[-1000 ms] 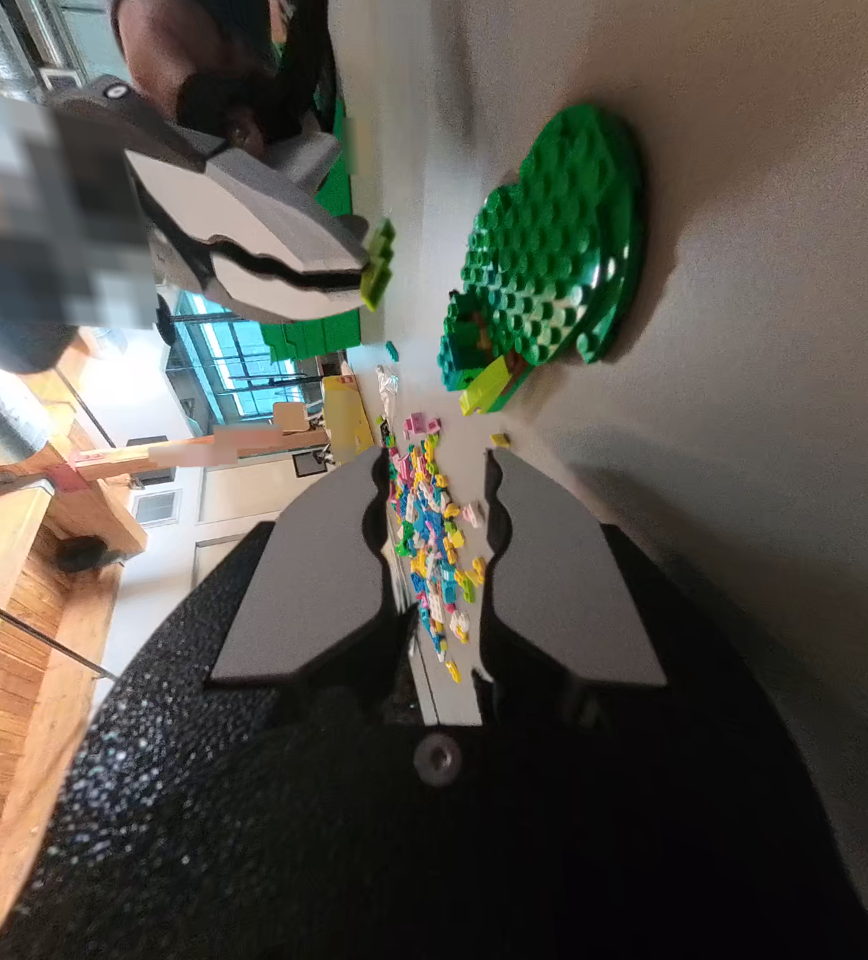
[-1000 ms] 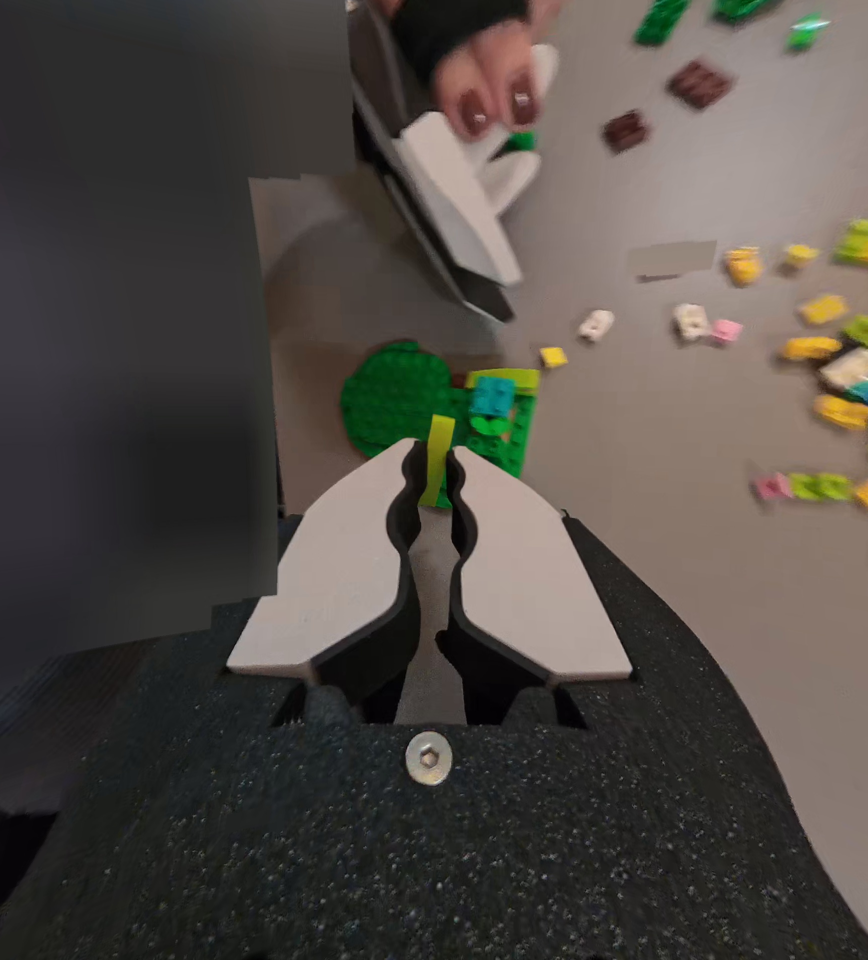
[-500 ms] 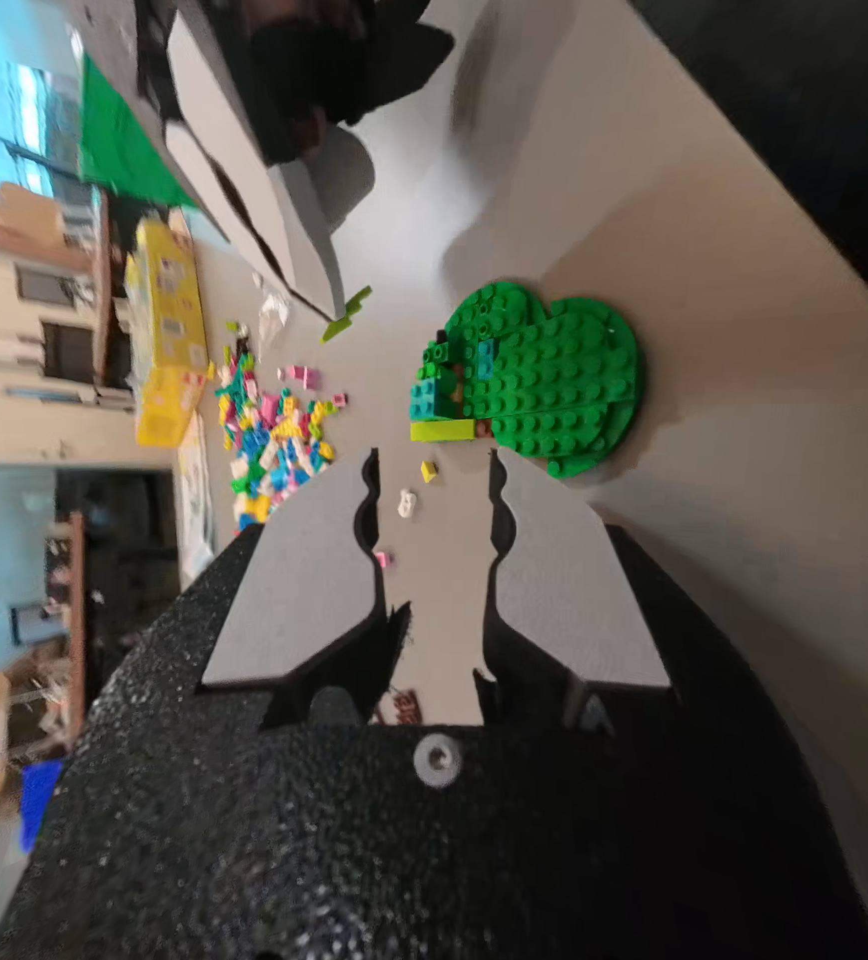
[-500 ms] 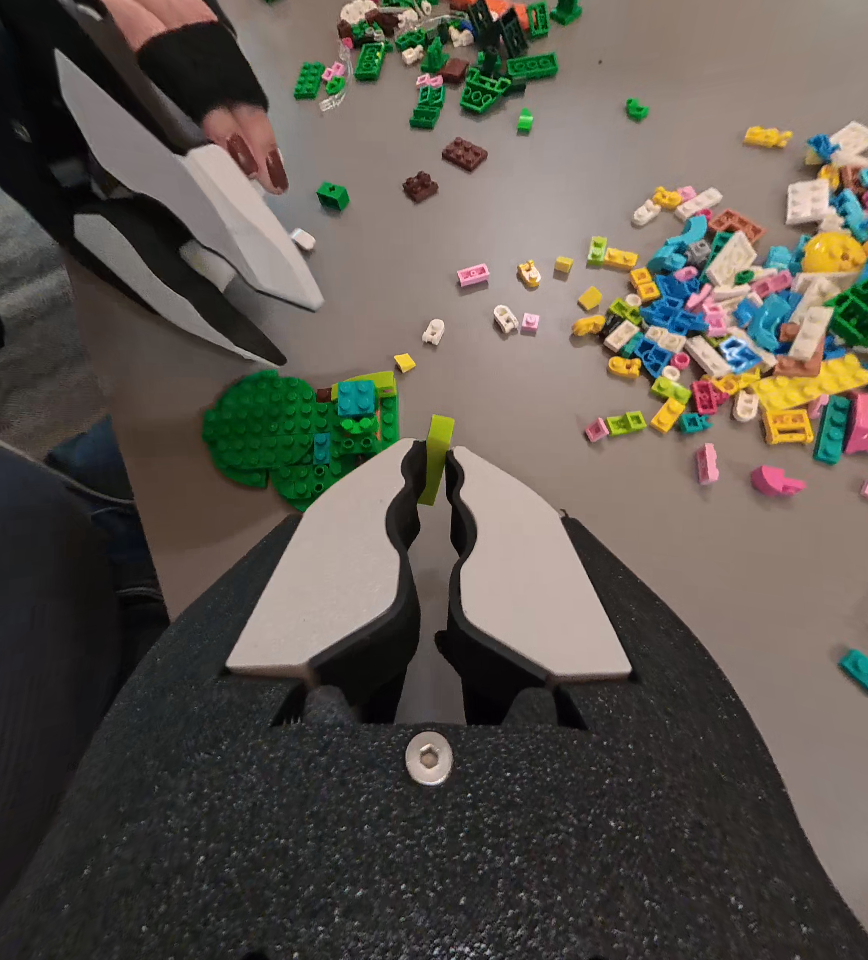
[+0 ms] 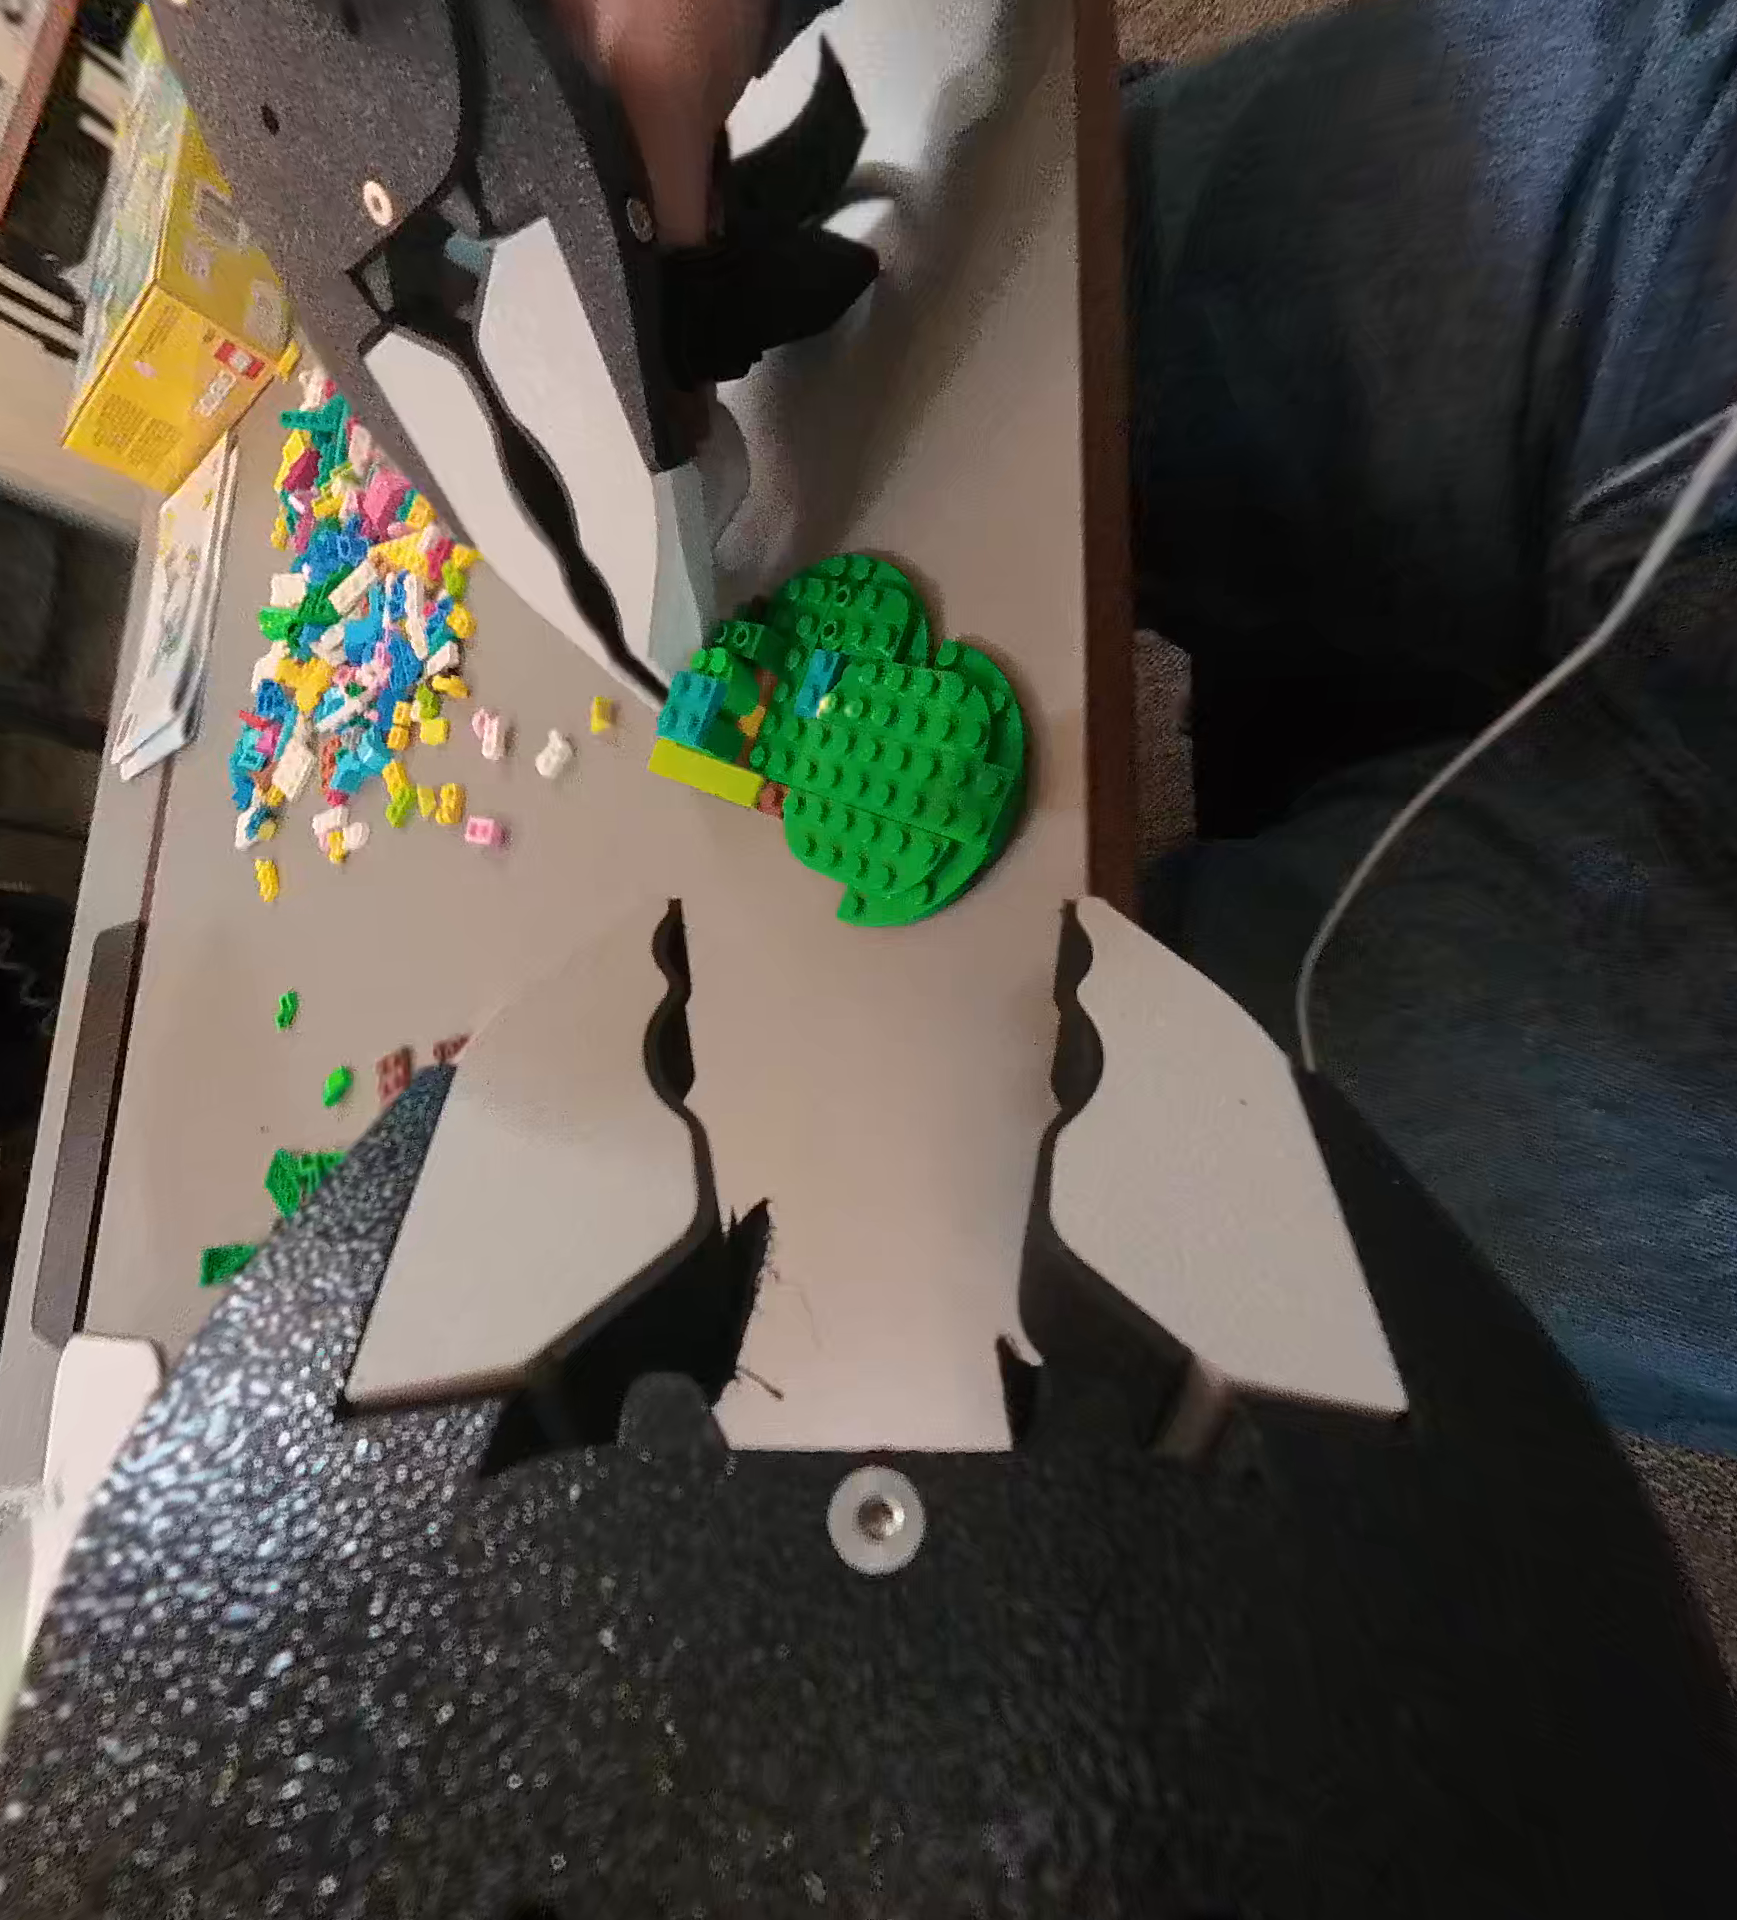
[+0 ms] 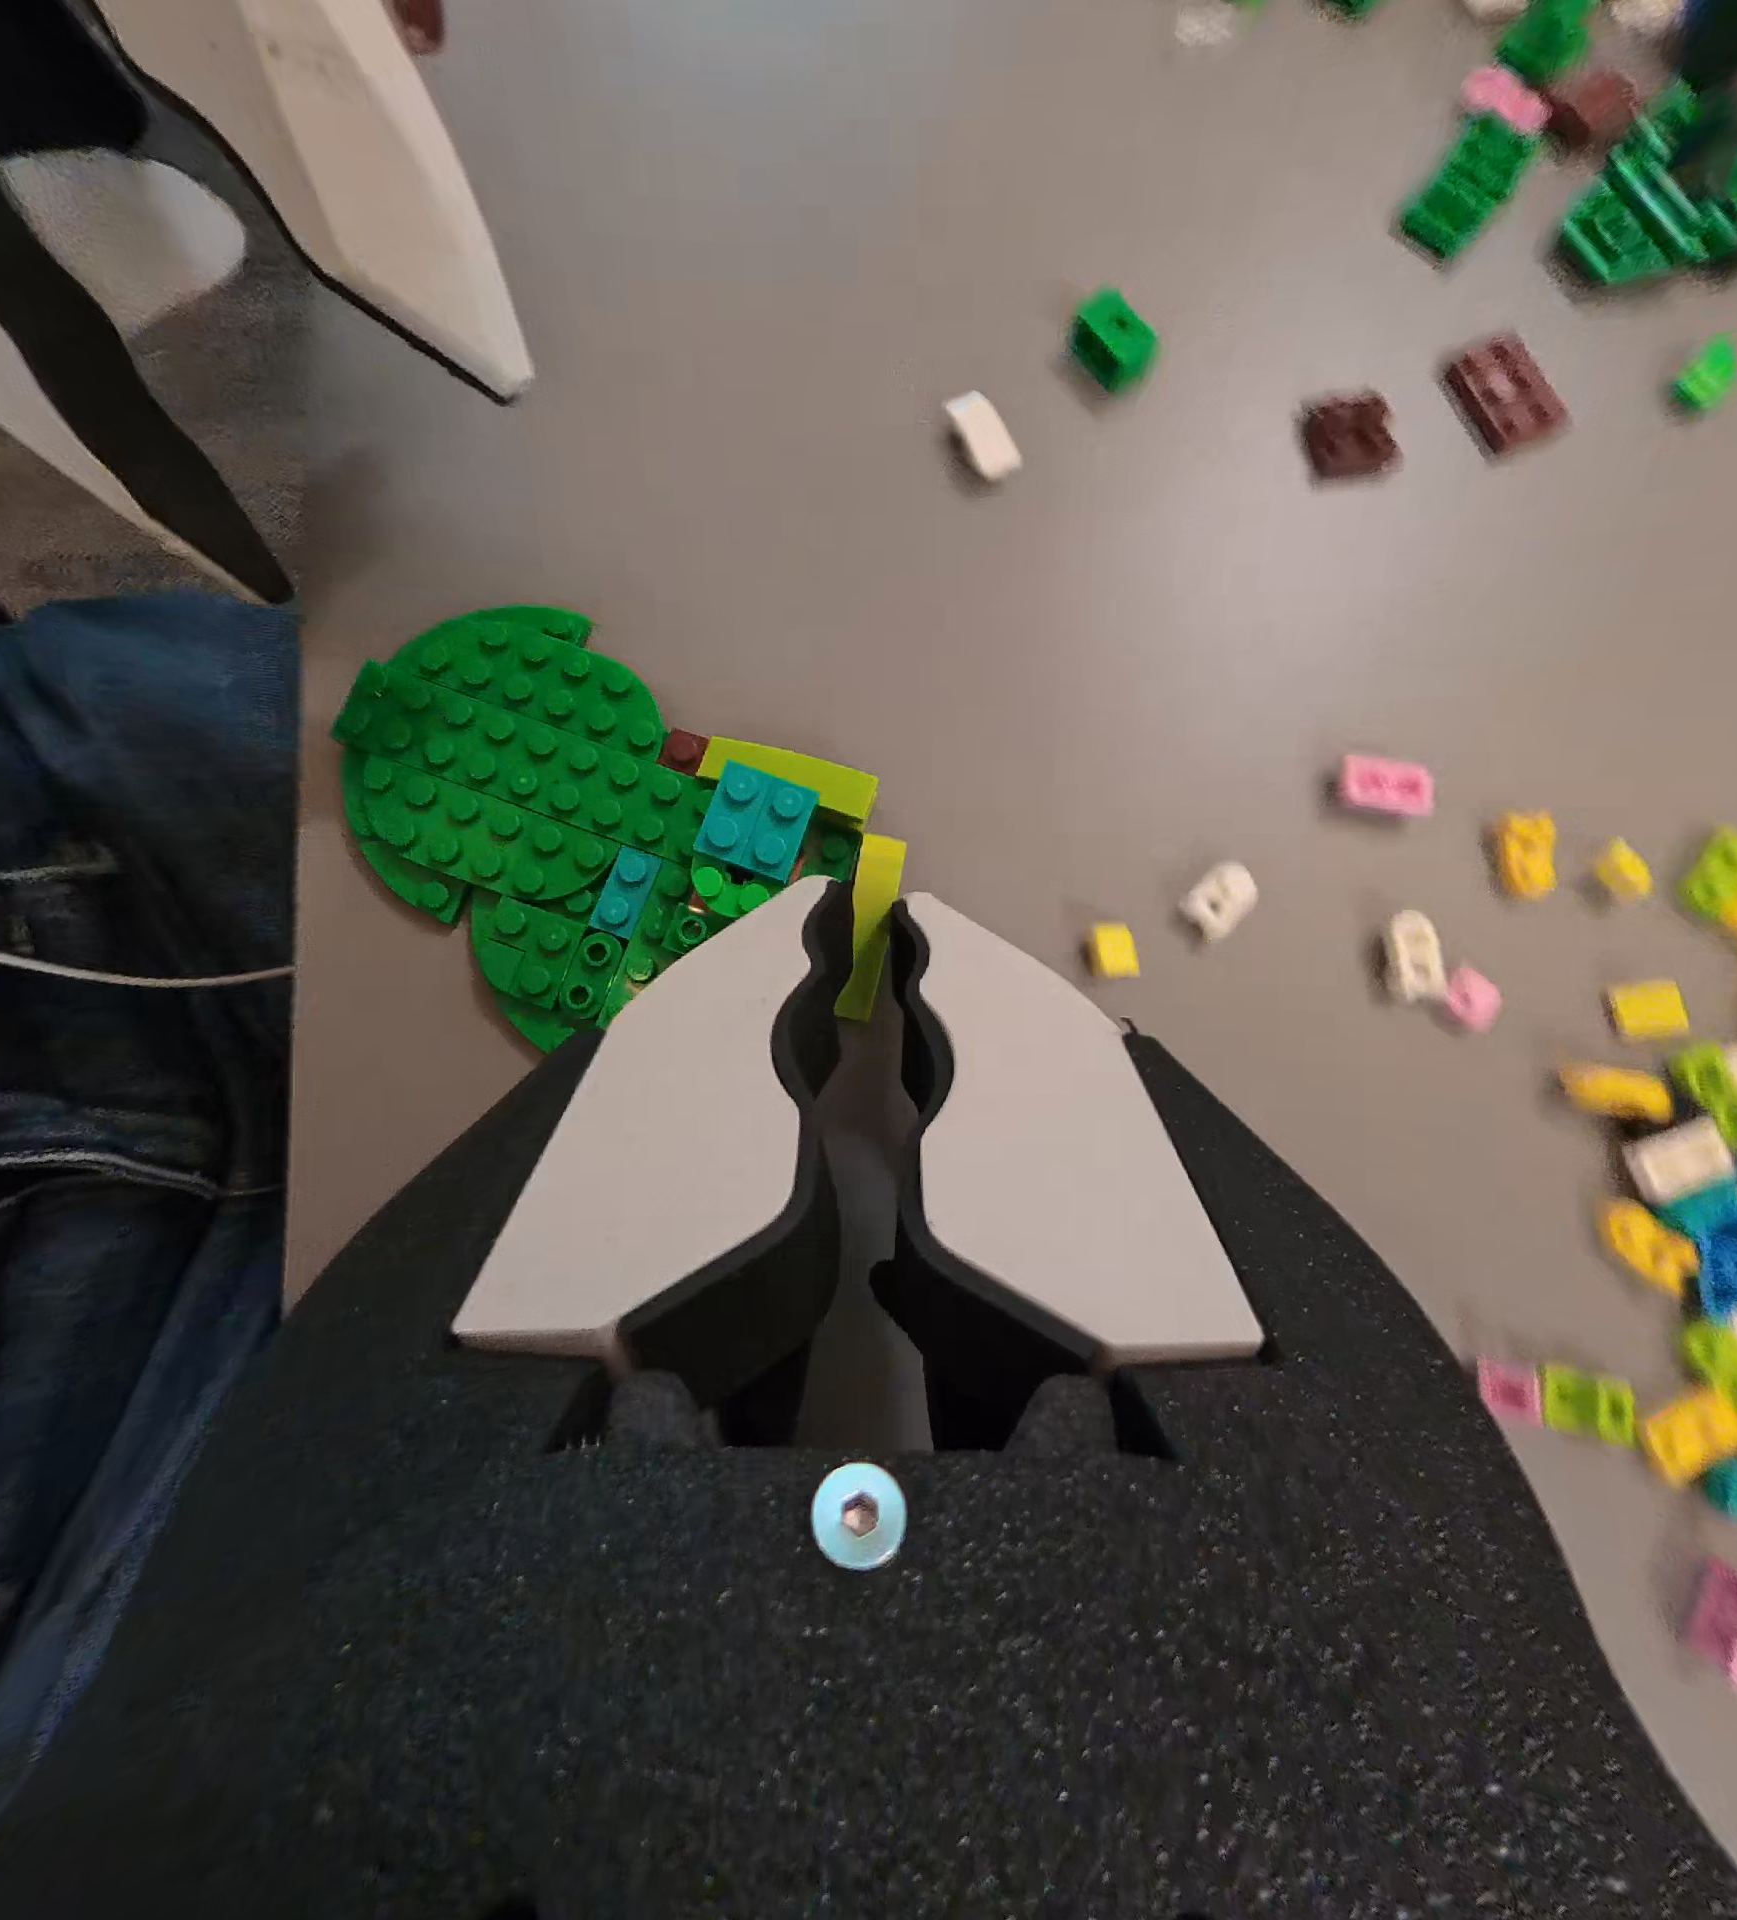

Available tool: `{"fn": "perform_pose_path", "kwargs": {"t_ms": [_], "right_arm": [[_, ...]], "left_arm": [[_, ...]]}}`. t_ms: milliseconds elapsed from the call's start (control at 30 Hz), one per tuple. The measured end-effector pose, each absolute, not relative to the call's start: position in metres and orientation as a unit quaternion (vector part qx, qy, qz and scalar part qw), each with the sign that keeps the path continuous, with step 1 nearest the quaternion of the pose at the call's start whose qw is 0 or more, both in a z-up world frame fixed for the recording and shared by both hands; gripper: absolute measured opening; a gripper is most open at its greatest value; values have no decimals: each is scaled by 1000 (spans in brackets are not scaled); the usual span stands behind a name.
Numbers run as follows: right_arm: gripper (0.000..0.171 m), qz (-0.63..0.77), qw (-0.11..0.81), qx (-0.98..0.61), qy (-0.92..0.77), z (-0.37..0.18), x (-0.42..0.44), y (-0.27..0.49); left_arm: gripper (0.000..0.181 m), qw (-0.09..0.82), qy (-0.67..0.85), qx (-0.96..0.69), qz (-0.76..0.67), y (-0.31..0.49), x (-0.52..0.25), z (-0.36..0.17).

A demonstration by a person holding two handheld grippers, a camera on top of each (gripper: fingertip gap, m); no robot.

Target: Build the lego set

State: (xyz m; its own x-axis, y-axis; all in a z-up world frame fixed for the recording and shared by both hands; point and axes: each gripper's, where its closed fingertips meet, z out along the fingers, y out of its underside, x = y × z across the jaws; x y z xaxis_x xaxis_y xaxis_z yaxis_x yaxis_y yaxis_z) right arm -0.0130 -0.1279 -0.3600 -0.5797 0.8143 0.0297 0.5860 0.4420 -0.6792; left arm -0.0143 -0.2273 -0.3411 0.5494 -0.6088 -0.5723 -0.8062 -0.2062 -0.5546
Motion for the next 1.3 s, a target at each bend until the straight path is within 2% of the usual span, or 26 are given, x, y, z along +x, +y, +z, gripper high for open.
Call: {"fn": "perform_pose_path", "kwargs": {"t_ms": [167, 300, 500, 567, 633, 767, 867, 967, 1000, 1100, 1300], "right_arm": [[6, 342, 161, -348, -858, -360, -26, -168], [6, 351, 211, -362, -837, -341, -32, -167], [6, 370, 231, -354, -827, -322, 13, -181], [6, 367, 237, -349, -829, -322, 24, -185], [6, 363, 245, -346, -830, -321, 31, -187], [6, 371, 241, -346, -828, -320, 36, -188], [6, 348, 280, -338, -828, -318, 35, -175], [6, 266, 328, -328, -845, -323, 38, -145], [6, 235, 318, -338, -854, -329, 41, -134], [6, 199, 198, -387, -879, -356, 57, -122], [6, 192, 143, -390, -889, -362, 57, -118]], "left_arm": [[80, 409, 466, -768, 160, -253, -6, -353], [81, 389, 469, -761, 220, -256, -4, -365], [60, 417, 413, -760, 279, -242, 0, -362], [36, 408, 411, -759, 297, -240, 1, -363], [23, 405, 423, -749, 310, -240, 7, -362], [14, 413, 427, -727, 344, -237, 20, -348], [8, 429, 410, -720, 360, -233, 23, -325], [8, 437, 389, -742, 327, -228, 22, -310], [8, 437, 385, -746, 324, -226, 19, -305], [8, 418, 387, -758, 318, -218, 11, -298], [8, 400, 403, -765, 304, -202, 12, -298]]}}
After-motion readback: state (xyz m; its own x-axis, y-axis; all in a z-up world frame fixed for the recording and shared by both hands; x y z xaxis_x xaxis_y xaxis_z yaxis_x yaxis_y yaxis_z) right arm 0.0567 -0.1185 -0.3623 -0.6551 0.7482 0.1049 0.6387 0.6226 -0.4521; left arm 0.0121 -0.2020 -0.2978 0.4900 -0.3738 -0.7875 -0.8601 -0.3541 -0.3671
